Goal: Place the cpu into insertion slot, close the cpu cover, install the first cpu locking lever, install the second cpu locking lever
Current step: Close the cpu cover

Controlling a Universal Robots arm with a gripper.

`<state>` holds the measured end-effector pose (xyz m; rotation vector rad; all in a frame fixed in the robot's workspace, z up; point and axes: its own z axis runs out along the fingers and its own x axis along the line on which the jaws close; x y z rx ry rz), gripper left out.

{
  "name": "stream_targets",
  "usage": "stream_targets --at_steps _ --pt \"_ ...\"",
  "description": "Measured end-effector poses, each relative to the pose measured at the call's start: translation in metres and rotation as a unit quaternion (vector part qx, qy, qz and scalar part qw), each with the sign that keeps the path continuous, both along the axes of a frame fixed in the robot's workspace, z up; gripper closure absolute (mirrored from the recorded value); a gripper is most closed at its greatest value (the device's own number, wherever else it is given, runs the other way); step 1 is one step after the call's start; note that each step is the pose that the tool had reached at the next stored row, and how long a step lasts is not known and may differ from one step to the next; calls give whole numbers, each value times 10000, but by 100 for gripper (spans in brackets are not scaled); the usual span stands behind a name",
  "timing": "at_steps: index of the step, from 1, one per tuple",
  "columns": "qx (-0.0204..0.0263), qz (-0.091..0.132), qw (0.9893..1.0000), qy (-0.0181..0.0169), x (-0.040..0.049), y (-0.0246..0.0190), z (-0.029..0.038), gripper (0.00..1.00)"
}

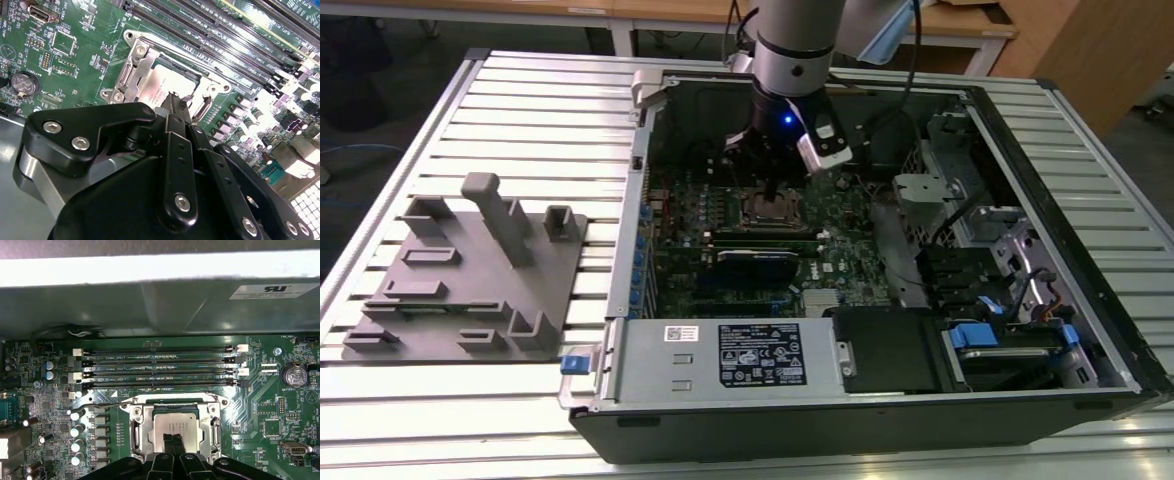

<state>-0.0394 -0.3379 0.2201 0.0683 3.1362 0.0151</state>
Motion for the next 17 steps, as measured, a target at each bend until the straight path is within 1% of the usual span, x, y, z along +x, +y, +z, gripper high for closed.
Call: stream_targets --at_steps 2,12,17 --pt "0 0 10000 0 0 0 16 90" --pt "2 0 10000 0 0 0 23 90" --pt "1 0 10000 0 30 0 23 90"
